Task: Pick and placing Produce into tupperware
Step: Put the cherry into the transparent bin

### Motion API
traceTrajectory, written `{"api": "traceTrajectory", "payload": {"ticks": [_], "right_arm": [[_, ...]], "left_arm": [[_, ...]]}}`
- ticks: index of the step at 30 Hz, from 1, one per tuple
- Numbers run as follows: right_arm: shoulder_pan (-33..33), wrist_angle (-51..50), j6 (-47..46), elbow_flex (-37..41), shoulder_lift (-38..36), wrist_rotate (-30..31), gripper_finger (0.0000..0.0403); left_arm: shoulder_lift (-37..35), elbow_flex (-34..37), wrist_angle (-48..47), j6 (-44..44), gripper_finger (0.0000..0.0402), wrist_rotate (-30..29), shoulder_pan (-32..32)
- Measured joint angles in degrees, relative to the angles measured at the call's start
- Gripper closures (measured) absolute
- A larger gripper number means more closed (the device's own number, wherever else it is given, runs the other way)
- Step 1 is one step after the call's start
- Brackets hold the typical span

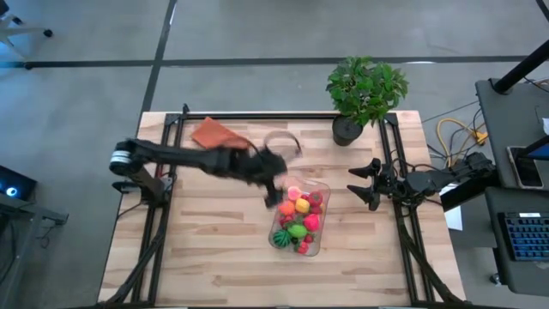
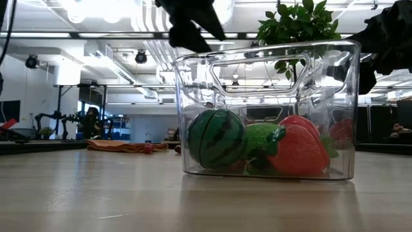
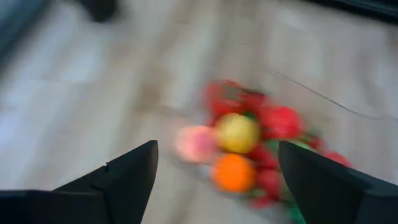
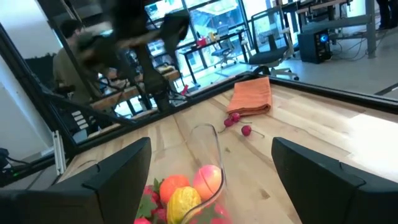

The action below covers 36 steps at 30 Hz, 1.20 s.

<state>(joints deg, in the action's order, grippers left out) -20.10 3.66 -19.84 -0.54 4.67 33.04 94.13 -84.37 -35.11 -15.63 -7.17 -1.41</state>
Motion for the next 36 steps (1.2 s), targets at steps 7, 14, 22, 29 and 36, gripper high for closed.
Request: {"api": "traceTrajectory", "payload": {"ticks": [7,14,22,29,36], "right_arm": [[0.00,0.00,0.15,0.00,0.02,0.00,0.0078],[0.01,0.00,0.14,0.00,0.00,0.00,0.0078],[0.00,0.00,0.13,-0.01,0.00,0.00,0.0078],[0.02,0.00,0.13,0.00,0.00,0.01,0.0078],[0.00,-0.02,0.13,-0.02,0.07,0.02,0.0078]], "left_arm": [[-3.31,3.40,-11.48,4.50,0.0081,-0.64,13.14],[-3.28,17.14,1.68,19.92,0.0097,9.83,17.74],[-2.63,26.10,15.94,20.52,0.0128,9.02,20.30],[2.35,24.96,14.92,14.55,0.0135,8.57,22.60],[8.01,22.45,14.86,14.51,0.0135,8.45,22.83]]}}
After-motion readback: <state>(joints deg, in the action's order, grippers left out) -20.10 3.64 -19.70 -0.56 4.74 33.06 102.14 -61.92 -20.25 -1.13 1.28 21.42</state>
